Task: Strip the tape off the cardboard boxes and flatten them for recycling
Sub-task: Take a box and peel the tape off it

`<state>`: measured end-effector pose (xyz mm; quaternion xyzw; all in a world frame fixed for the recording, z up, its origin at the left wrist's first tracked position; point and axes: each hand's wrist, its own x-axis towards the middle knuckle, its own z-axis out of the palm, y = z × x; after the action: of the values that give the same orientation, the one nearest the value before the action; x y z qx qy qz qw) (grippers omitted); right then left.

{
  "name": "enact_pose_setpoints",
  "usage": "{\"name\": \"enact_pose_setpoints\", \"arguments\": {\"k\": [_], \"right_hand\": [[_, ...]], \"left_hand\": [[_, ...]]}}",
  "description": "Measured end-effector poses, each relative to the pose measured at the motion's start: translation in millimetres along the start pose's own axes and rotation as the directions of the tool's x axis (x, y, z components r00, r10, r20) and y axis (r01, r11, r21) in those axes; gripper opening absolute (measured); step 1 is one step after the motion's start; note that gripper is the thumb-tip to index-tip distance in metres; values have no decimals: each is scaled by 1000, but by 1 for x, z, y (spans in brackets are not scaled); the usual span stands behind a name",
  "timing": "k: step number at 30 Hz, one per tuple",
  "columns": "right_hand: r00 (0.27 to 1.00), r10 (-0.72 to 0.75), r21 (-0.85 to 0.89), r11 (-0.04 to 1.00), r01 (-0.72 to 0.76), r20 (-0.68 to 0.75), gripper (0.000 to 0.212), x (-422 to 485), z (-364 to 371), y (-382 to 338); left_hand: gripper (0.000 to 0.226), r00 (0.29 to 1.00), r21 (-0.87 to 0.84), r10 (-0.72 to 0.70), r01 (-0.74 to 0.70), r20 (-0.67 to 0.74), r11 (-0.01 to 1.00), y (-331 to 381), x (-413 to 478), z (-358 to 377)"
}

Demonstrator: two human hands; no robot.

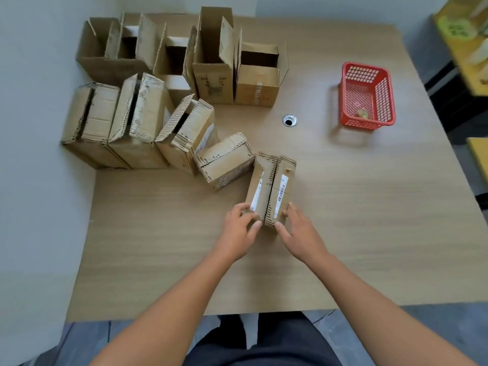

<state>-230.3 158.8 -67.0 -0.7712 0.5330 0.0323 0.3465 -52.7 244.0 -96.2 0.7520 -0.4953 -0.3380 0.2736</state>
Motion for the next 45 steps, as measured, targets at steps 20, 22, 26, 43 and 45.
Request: {"name": "enact_pose_setpoints", "arguments": {"k": [20,22,26,43,45], "right_hand": [[994,93,318,942,-106,58,100,-7,-22,82],[992,76,390,915,-108,97,99,-4,-26,88],[991,36,552,827,-101,127,87,-2,-40,94],[996,-85,703,707,77,-23,48,-41,-120,79],[994,-111,699,709,92,-17,40,-46,-123,83]], "left_hand": [[76,936,-452,-291,351,199,820,42,5,60],[89,924,-487,-315,382,217,785,48,3,63],[92,932,-534,-288,362,219,764,65,-2,65],[65,963,-819,-271,151,-6,553,140,-21,44],[71,981,-789,-193,124,7,602,139,-27,44]]}}
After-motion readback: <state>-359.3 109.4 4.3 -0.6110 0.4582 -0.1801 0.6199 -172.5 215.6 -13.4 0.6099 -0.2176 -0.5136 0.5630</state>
